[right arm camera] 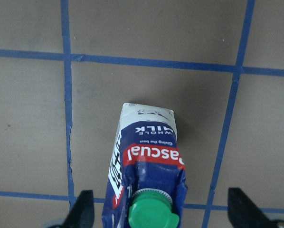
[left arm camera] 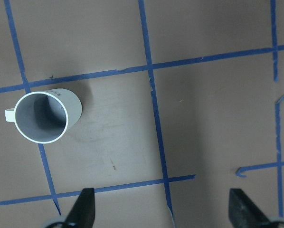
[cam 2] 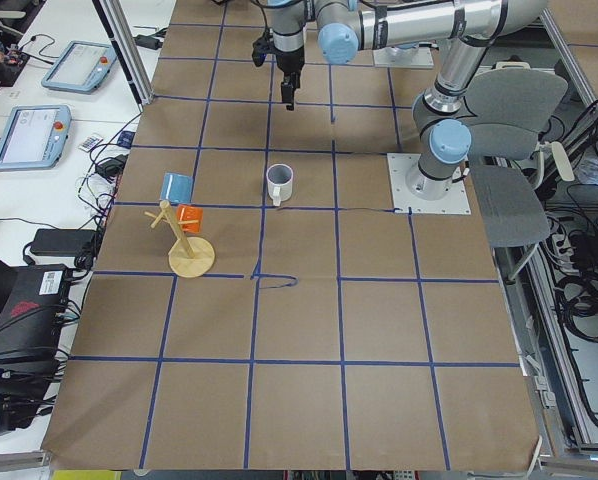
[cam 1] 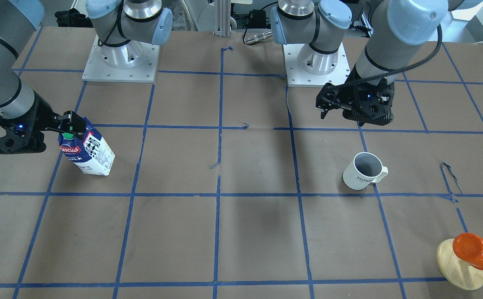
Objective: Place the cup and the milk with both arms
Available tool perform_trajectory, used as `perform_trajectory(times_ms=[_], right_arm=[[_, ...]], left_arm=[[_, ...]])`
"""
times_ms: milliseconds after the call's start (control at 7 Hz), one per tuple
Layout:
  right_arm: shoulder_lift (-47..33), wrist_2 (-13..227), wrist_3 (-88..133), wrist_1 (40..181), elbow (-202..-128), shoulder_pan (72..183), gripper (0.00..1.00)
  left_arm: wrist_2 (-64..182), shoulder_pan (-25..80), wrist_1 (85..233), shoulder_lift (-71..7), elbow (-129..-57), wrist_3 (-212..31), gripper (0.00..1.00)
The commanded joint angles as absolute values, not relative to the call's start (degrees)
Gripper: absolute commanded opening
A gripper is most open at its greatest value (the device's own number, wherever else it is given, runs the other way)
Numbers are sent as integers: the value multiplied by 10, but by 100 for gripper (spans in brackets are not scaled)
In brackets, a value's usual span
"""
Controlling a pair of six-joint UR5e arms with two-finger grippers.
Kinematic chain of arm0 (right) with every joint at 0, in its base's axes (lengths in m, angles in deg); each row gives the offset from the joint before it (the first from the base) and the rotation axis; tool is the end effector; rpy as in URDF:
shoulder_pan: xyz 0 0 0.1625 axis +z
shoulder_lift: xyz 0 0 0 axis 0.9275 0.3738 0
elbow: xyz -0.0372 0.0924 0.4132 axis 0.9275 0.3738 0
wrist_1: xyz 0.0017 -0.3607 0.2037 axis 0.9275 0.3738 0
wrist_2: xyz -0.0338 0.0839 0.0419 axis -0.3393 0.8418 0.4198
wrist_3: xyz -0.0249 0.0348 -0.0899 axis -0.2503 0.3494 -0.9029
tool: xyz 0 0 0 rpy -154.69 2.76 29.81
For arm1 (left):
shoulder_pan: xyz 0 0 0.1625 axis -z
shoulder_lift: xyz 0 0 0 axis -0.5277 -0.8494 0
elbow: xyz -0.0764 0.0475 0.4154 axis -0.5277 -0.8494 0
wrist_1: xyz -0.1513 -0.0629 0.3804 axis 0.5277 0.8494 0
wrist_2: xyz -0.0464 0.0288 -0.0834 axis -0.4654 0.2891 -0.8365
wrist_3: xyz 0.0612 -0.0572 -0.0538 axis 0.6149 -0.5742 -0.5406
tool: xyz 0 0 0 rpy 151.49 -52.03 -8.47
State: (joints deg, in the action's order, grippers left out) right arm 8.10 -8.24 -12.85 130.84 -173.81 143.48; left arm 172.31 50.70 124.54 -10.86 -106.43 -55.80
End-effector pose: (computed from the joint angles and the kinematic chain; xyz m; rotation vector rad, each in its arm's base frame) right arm 0.0000 -0.5128 0.3557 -0.1210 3.1164 0.2816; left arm -0.0692 -0.4752 0.3898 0.3408 3.1115 0.1451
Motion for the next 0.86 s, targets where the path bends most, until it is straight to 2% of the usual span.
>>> perform_trajectory(times_ms=[0, 143, 286, 429, 571, 714], right_arm=[[81, -85, -133, 1285, -1750, 1429, 100], [81, -86, -131, 1285, -1750, 1428, 100], [80, -86, -129, 1290, -1750, 1424, 100], [79, -84, -114, 1293, -1749, 1424, 100], [79, -84, -101, 1296, -1750, 1424, 99], [75, -84, -100, 1297, -1749, 1424, 96]], left_arm=[[1739, 452, 1105, -154, -1155, -457, 100], [1743, 449, 1061, -178, -1165, -434, 100], [1768, 447, 1027, -202, -1165, -394, 93], [1768, 448, 1015, -219, -1165, -384, 92], [1768, 448, 1015, -226, -1165, -380, 57], [1769, 448, 1015, -229, -1163, -376, 7]])
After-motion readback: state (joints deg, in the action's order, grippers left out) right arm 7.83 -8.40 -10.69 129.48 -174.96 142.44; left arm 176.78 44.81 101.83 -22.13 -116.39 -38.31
